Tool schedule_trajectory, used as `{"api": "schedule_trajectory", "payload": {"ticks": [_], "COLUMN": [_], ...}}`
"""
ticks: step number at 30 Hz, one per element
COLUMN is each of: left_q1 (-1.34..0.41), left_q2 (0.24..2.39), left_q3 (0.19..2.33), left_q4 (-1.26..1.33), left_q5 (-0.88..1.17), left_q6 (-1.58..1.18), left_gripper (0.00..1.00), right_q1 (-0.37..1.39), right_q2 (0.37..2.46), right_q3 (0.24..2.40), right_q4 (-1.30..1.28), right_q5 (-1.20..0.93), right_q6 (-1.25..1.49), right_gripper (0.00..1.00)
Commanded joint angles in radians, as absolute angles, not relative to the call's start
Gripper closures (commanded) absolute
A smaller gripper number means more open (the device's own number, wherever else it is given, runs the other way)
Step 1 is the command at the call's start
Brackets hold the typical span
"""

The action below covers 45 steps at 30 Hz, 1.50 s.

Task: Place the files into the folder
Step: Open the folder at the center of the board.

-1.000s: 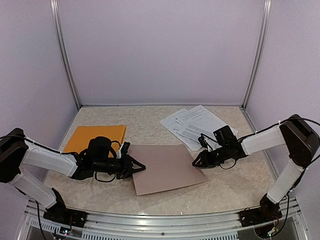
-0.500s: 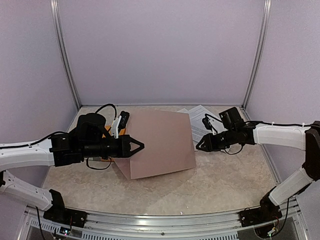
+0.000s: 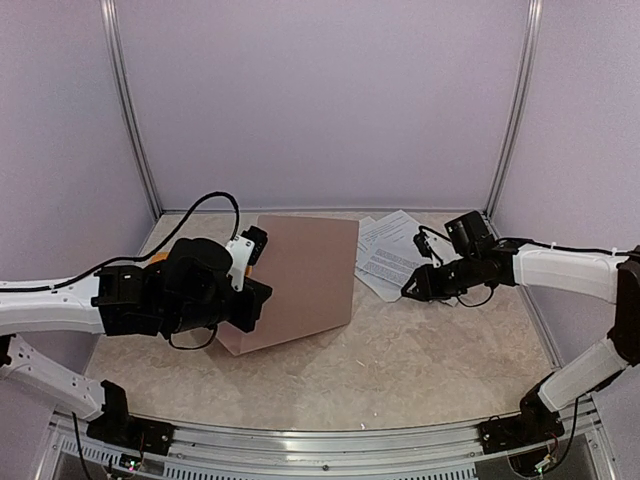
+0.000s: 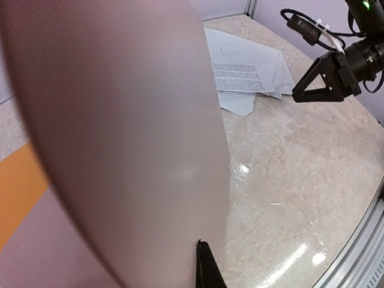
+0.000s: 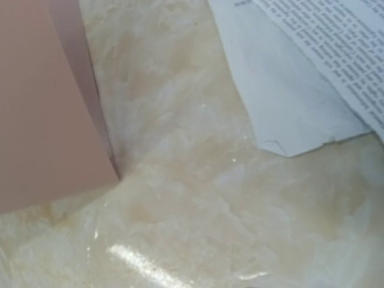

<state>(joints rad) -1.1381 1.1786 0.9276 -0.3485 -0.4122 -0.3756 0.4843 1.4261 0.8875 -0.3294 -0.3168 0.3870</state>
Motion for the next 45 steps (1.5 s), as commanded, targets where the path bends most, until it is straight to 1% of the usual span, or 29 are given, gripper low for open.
{"api": "schedule_trajectory", "payload": {"ticks": [1, 5, 8, 12, 16, 21, 26, 30, 37, 41, 45], "left_q1": [-1.228, -1.340, -1.395, -1.456, -1.488, -1.489, -1.488, -1.487, -1.472, -1.470, -1.457], "left_q2": [1.257, 1.370, 1.483, 1.609, 1.710, 1.796, 1.841, 1.882, 1.940, 1.952, 1.978], "left_q3": [0.956, 0.972, 1.015, 1.074, 1.130, 1.173, 1.214, 1.270, 1.358, 1.387, 1.410], "left_q4": [-0.342, -0.264, -0.264, -0.265, -0.260, -0.258, -0.257, -0.255, -0.267, -0.288, -0.301], "left_q5": [-0.573, -0.703, -0.728, -0.685, -0.626, -0.567, -0.480, -0.432, -0.325, -0.274, -0.245], "left_q6": [-0.225, -0.097, -0.048, -0.004, 0.049, 0.081, 0.077, 0.081, 0.094, 0.124, 0.142], "left_gripper": [1.00, 1.00, 1.00, 1.00, 0.96, 0.91, 0.79, 0.66, 0.48, 0.46, 0.46], "right_q1": [0.468, 0.463, 0.454, 0.437, 0.416, 0.369, 0.347, 0.345, 0.344, 0.345, 0.345], "right_q2": [1.395, 1.386, 1.373, 1.356, 1.318, 1.243, 1.208, 1.204, 1.197, 1.191, 1.192], "right_q3": [0.911, 0.927, 0.935, 0.940, 0.926, 0.923, 0.929, 0.937, 1.021, 1.080, 1.103], "right_q4": [-0.347, -0.350, -0.357, -0.376, -0.386, -0.430, -0.470, -0.486, -0.577, -0.615, -0.614], "right_q5": [-0.288, -0.274, -0.258, -0.239, -0.206, -0.137, -0.116, -0.097, 0.060, 0.096, 0.037], "right_q6": [0.404, 0.427, 0.439, 0.455, 0.488, 0.511, 0.505, 0.491, 0.419, 0.387, 0.367], "right_gripper": [0.63, 0.62, 0.61, 0.59, 0.57, 0.49, 0.46, 0.46, 0.45, 0.44, 0.44]}}
